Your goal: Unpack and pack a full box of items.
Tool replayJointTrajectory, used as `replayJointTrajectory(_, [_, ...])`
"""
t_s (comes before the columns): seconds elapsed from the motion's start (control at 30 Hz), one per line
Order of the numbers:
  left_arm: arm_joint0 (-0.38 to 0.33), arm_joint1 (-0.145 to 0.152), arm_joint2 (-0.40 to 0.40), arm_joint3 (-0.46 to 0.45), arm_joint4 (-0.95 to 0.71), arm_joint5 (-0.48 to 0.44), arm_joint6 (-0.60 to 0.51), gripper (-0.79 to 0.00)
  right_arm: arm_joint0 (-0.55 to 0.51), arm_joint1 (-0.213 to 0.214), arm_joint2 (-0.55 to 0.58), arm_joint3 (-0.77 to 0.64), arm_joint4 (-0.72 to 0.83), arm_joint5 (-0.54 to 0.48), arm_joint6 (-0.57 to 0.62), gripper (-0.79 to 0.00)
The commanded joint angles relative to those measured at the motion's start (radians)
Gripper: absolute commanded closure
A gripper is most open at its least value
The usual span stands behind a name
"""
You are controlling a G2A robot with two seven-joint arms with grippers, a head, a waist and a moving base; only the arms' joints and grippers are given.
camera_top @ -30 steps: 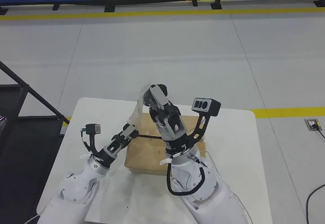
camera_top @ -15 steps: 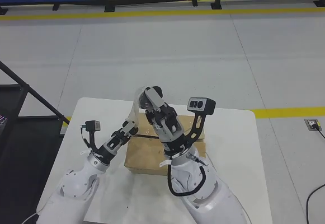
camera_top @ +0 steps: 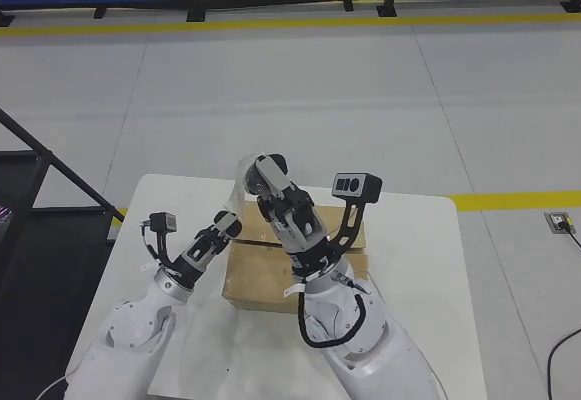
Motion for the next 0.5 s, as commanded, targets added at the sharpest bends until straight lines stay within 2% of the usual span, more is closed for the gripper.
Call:
replayJointTrajectory(0.0, [-0.002, -0.001, 0.000, 0.003, -0.002, 0.002, -0.003, -0.151, -0.002, -0.002, 0.002, 0.000, 0.000, -0.001, 0.003, 0.000])
replayJointTrajectory(0.33, [-0.016, -0.003, -0.005, 0.015, 0.029, 0.000, -0.020, -0.145, -0.009, -0.009, 0.009, 0.000, 0.004, 0.000, 0.022, 0.000])
replayJointTrajectory(0.43, [-0.019, -0.004, -0.006, 0.014, 0.046, 0.001, -0.016, -0.212, -0.011, -0.011, 0.010, -0.001, 0.008, 0.000, 0.031, 0.000])
replayJointTrajectory(0.47, [-0.019, -0.004, -0.005, 0.013, 0.048, 0.001, -0.014, -0.283, -0.011, -0.012, 0.010, -0.002, 0.011, 0.000, 0.034, 0.000])
